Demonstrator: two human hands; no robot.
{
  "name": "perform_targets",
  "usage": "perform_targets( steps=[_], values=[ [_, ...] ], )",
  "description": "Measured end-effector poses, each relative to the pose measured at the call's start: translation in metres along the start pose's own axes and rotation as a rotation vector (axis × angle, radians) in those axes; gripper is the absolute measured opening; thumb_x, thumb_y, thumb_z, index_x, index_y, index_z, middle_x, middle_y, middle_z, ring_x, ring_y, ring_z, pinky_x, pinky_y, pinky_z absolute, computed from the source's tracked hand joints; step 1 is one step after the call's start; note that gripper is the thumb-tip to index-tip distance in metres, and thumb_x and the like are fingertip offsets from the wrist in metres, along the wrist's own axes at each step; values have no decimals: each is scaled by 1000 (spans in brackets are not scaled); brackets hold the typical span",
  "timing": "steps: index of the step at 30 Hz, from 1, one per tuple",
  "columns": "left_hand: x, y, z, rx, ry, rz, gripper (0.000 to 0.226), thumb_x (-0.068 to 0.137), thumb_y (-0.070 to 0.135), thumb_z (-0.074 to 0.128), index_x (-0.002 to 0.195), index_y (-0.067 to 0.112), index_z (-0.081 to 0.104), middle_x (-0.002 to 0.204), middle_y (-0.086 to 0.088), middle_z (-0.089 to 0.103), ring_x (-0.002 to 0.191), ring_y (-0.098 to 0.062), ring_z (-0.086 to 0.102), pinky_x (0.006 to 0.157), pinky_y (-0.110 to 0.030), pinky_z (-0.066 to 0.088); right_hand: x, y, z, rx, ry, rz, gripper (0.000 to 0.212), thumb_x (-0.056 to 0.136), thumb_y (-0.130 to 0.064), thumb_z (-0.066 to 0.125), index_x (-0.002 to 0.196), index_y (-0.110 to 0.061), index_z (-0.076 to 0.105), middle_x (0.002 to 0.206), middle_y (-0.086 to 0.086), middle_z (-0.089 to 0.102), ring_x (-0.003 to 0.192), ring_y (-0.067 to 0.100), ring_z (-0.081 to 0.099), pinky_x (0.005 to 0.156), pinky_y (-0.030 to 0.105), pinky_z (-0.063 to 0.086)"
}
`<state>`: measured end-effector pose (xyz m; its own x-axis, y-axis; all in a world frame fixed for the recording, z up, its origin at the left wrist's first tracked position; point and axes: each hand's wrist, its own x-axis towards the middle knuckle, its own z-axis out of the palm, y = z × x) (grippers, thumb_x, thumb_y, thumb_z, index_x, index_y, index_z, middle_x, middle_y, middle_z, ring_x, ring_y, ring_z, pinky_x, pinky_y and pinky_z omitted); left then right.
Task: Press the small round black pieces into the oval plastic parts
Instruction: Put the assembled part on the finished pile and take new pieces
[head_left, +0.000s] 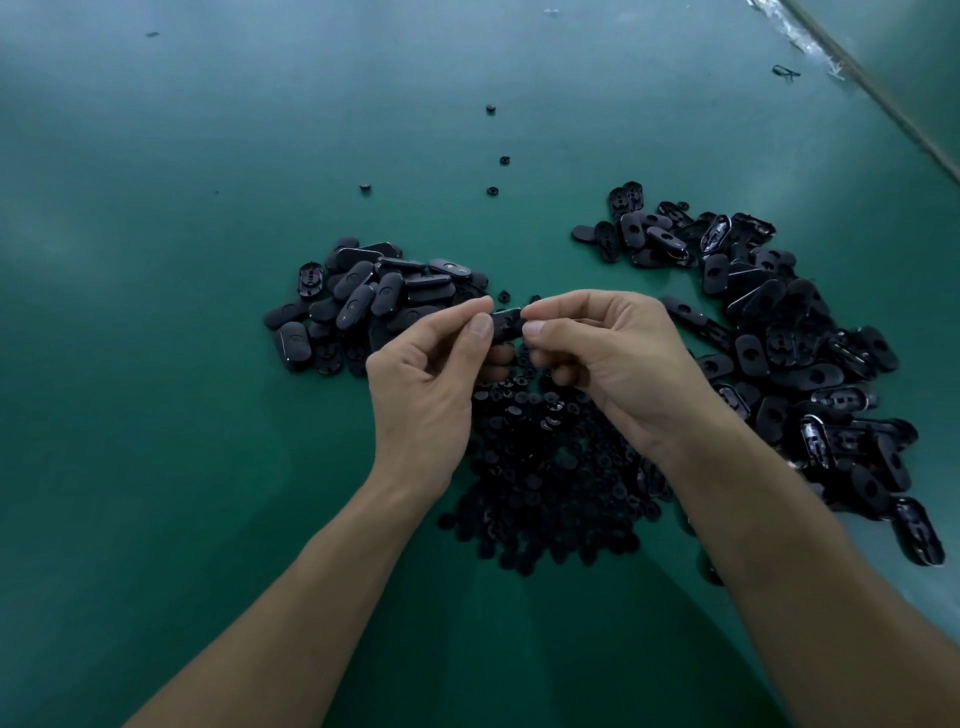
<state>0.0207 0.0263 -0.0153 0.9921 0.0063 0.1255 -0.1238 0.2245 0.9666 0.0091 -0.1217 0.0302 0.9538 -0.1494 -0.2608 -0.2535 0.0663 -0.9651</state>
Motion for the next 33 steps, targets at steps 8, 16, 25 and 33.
perform_targets(
  steps=[8, 16, 25, 33],
  values=[
    [-2, -1, -1, 64, -39, 18, 17, 95, 13, 68, 103, 26, 76, 85, 0, 78, 74, -15, 73, 69, -23, 57, -3, -1, -1, -210, 51, -150, 10, 83, -5, 77, 83, -15, 78, 68, 3, 73, 60, 6, 64, 56, 12, 46],
    [-2, -1, -1, 51, -30, -6, 15, 96, 13, 68, 104, 22, 75, 86, 1, 78, 76, -13, 73, 70, -21, 57, -5, 0, 1, -333, 63, -210, 10, 84, -11, 78, 84, -20, 78, 73, -2, 75, 68, 10, 70, 72, 30, 59],
    [-2, 0, -1, 72, -34, 12, 12, 96, 11, 67, 104, 17, 75, 88, 3, 78, 80, -11, 74, 72, -20, 57, -5, 0, 4, -446, 95, -296, 8, 85, -12, 77, 87, -19, 77, 76, -6, 75, 72, 6, 71, 71, 28, 60],
    [-2, -1, -1, 103, -41, -5, 15, 94, 6, 67, 102, 16, 76, 87, -1, 78, 79, -14, 74, 75, -25, 59, -4, -2, 6, -487, 73, -298, 12, 84, -8, 77, 87, -19, 77, 77, -8, 75, 73, 3, 72, 74, 25, 59]
  ],
)
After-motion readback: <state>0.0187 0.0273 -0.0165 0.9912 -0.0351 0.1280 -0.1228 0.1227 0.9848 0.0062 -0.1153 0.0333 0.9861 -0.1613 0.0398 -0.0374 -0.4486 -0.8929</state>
